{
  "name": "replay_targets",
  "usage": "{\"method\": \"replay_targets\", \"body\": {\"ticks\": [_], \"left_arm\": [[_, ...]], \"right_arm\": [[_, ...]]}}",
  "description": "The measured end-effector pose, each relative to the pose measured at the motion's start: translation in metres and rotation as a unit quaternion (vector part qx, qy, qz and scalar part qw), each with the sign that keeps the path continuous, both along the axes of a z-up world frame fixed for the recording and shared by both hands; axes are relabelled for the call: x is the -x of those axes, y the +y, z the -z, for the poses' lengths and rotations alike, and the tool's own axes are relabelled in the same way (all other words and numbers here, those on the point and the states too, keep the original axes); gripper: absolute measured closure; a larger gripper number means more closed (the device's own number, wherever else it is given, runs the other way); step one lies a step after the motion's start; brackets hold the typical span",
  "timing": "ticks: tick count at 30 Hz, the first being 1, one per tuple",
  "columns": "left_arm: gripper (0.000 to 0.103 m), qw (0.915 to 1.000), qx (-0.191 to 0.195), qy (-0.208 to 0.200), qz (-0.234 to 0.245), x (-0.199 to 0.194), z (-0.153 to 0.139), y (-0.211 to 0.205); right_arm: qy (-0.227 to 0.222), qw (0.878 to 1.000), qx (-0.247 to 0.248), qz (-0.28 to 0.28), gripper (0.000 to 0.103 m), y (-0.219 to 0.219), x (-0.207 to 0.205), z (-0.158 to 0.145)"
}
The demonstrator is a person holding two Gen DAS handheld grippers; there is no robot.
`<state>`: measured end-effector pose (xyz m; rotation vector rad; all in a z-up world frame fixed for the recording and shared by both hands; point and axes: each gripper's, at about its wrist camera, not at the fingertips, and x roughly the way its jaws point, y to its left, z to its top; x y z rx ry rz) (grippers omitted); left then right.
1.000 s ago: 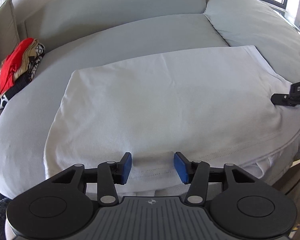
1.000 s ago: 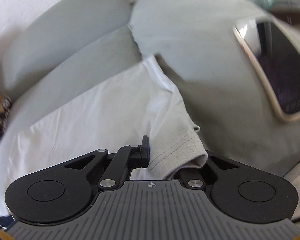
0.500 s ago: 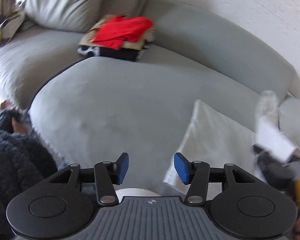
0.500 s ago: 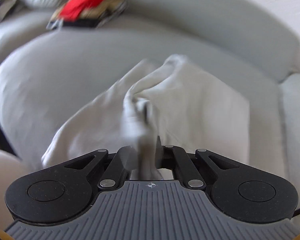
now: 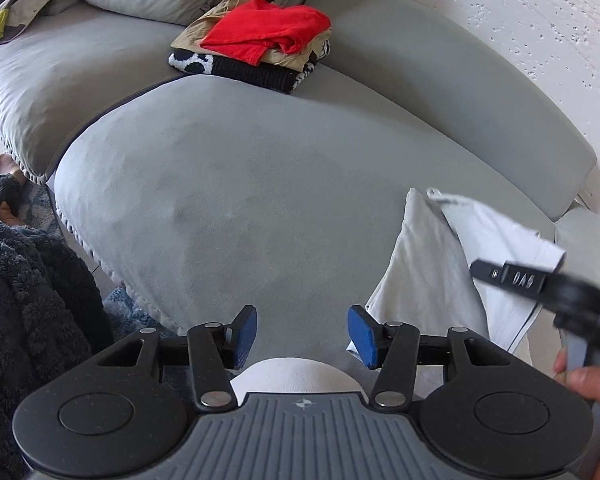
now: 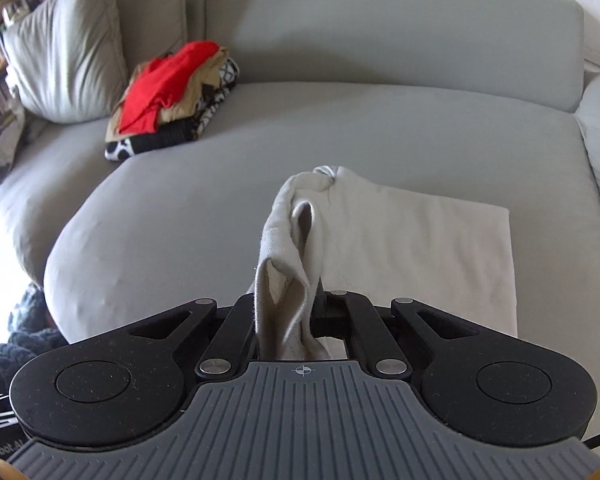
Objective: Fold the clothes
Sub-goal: 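Fold the held side over the shirt body with the right gripper and release, then grasp the other side edge with the left gripper, fold it over, release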
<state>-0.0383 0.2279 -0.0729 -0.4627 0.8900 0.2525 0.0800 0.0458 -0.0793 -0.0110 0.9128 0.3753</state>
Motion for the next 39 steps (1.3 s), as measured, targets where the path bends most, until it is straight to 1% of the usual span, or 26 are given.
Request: {"method": "replay_targets", "body": {"ticks": [3, 4, 5, 6, 8, 9, 11, 13, 15, 17, 20, 22, 23, 24, 26, 27, 28, 29, 30, 31, 32, 34, 35, 36, 37, 39], "left_arm": [[0.052, 1.0000, 0.003, 0.004, -0.002, 0.002, 0.003, 0.002], [0.052, 1.0000, 0.005, 0.006, -0.003, 0.003, 0.004, 0.003], [0.052, 0.9999, 0.005, 0.008, -0.004, 0.003, 0.004, 0.003], [0.052, 0.9999, 0.006, 0.010, -0.006, 0.004, 0.004, 0.004], [0.052, 0.9999, 0.003, 0.010, -0.007, 0.006, 0.004, 0.004], [0.052, 0.9999, 0.002, 0.011, -0.008, 0.007, 0.003, 0.005], [0.052, 0.9998, 0.000, 0.013, -0.015, 0.009, 0.002, 0.006], [0.052, 0.9997, -0.002, 0.014, -0.020, 0.011, 0.002, 0.008], [0.052, 0.9997, -0.004, 0.014, -0.020, 0.012, 0.001, 0.007], [0.052, 0.9998, -0.004, 0.016, -0.014, 0.011, 0.001, 0.005], [0.052, 0.9998, -0.005, 0.015, 0.008, 0.002, 0.002, -0.007], [0.052, 0.9995, -0.008, 0.009, 0.030, -0.006, 0.002, -0.019], [0.052, 0.9990, -0.009, 0.006, 0.042, -0.010, 0.001, -0.025], [0.053, 0.9982, -0.011, 0.001, 0.059, -0.016, 0.001, -0.033], [0.058, 0.9953, -0.011, -0.005, 0.096, -0.030, 0.003, -0.047], [0.070, 0.9931, -0.008, -0.009, 0.117, -0.038, 0.004, -0.054], [0.085, 0.9909, -0.006, -0.011, 0.134, -0.047, 0.005, -0.061], [0.090, 0.9888, -0.009, -0.011, 0.148, -0.057, 0.007, -0.068], [0.089, 0.9868, -0.020, -0.012, 0.160, -0.065, 0.010, -0.075], [0.089, 0.9843, -0.035, -0.016, 0.172, -0.072, 0.013, -0.081], [0.089, 0.9813, -0.055, -0.018, 0.184, -0.080, 0.018, -0.087], [0.088, 0.9779, -0.088, -0.006, 0.190, -0.095, 0.033, -0.093], [0.087, 0.9772, -0.103, 0.017, 0.185, -0.101, 0.043, -0.093], [0.087, 0.9783, -0.108, 0.045, 0.171, -0.105, 0.053, -0.090], [0.086, 0.9814, -0.099, 0.048, 0.157, -0.102, 0.057, -0.083], [0.086, 0.9855, -0.079, 0.054, 0.140, -0.092, 0.052, -0.072]], "right_arm": [[0.026, 0.999, 0.027, -0.019, 0.098, 0.008, 0.001, 0.012], [0.038, 0.998, 0.029, -0.031, 0.095, 0.011, 0.000, 0.017], [0.048, 0.997, 0.018, -0.055, 0.083, 0.013, 0.001, 0.019], [0.058, 0.995, 0.004, -0.082, 0.079, 0.014, 0.003, 0.020], [0.054, 0.989, -0.031, -0.131, 0.079, 0.008, 0.015, 0.011], [0.050, 0.985, -0.048, -0.156, 0.072, 0.004, 0.021, 0.006], [0.037, 0.987, -0.039, -0.151, 0.069, -0.011, 0.031, -0.005], [0.029, 0.990, -0.046, -0.130, 0.067, -0.037, 0.039, -0.015], [0.031, 0.993, -0.046, -0.103, 0.064, -0.057, 0.042, -0.011], [0.035, 0.996, -0.044, -0.074, 0.063, -0.075, 0.044, -0.005], [0.040, 0.998, -0.042, -0.031, 0.062, -0.103, 0.047, 0.004], [0.044, 0.998, -0.041, -0.002, 0.064, -0.121, 0.050, 0.010], [0.045, 0.998, -0.040, 0.012, 0.072, -0.130, 0.051, 0.013], [0.047, 0.998, -0.039, 0.026, 0.078, -0.139, 0.052, 0.016], [0.042, 0.999, -0.022, 0.010, 0.078, -0.138, 0.054, 0.024], [0.039, 0.999, -0.012, -0.001, 0.078, -0.135, 0.054, 0.027], [0.036, 0.999, -0.002, -0.012, 0.078, -0.133, 0.055, 0.031], [0.033, 0.999, 0.008, -0.022, 0.077, -0.131, 0.056, 0.035], [0.029, 0.999, 0.018, -0.033, 0.069, -0.129, 0.056, 0.039], [0.026, 0.998, 0.027, -0.044, 0.066, -0.126, 0.057, 0.043], [0.023, 0.998, 0.037, -0.055, 0.066, -0.124, 0.058, 0.047], [0.017, 0.995, 0.057, -0.077, 0.066, -0.120, 0.059, 0.054], [0.014, 0.994, 0.066, -0.087, 0.066, -0.117, 0.059, 0.058], [0.015, 0.995, 0.056, -0.082, 0.066, -0.124, 0.059, 0.057], [0.019, 0.997, 0.039, -0.071, 0.066, -0.132, 0.058, 0.055], [0.025, 0.998, 0.005, -0.049, 0.067, -0.150, 0.055, 0.051]]}}
